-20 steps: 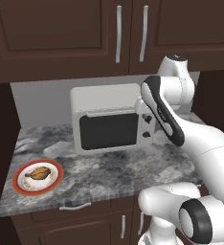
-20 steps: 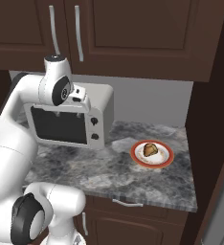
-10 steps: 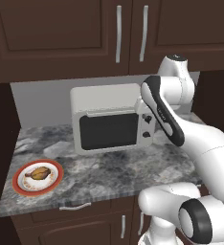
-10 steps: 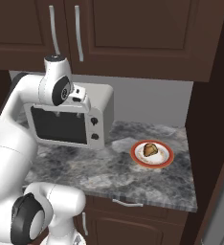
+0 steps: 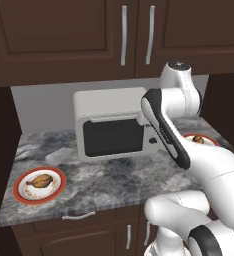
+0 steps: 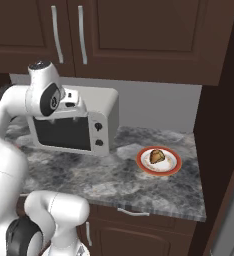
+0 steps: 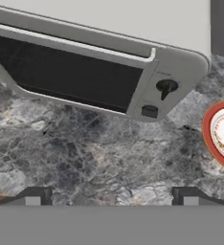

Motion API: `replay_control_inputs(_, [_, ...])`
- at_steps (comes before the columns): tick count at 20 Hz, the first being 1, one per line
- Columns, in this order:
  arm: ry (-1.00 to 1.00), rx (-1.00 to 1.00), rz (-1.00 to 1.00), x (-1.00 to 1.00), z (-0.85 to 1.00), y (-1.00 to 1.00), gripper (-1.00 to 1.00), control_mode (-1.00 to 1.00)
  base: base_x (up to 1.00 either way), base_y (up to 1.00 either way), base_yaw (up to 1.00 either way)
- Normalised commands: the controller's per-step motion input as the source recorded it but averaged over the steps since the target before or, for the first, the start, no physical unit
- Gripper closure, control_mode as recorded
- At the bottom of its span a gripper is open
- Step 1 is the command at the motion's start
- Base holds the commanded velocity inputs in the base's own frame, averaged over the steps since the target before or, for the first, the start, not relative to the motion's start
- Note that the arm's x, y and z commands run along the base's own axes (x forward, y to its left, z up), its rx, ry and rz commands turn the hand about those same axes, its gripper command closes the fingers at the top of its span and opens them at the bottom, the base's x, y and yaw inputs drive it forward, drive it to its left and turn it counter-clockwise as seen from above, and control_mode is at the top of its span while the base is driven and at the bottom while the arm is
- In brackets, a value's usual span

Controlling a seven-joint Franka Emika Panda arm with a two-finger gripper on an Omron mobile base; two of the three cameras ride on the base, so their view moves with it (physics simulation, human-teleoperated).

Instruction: Open the toaster oven door. Place the bread on the top rack in the toaster oven and place the chicken drumstick on the bottom rack.

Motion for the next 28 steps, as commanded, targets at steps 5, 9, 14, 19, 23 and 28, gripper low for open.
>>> replay_control_inputs(5, [-0.17, -0.22, 0.36, -0.13, -0.08, 0.64, -1.0, -1.0, 0.0, 0.0, 0.0])
replay_control_inputs(9, [0.0, -0.32, 0.28, 0.09, -0.11, 0.67, -1.0, -1.0, 0.0, 0.0, 0.0])
replay_control_inputs(14, [0.15, -0.33, 0.08, 0.37, -0.08, 0.63, -1.0, -1.0, 0.0, 0.0, 0.0])
replay_control_inputs(19, [0.19, -0.22, 0.13, 0.47, -0.02, 0.3, -1.0, -1.0, 0.0, 0.0, 0.0])
replay_control_inputs(23, [0.2, -0.12, 0.23, 0.38, 0.0, 0.01, -1.0, -1.0, 0.0, 0.0, 0.0])
replay_control_inputs(28, [0.02, -0.08, 0.28, 0.33, -0.11, 0.03, -1.0, -1.0, 0.0, 0.0, 0.0])
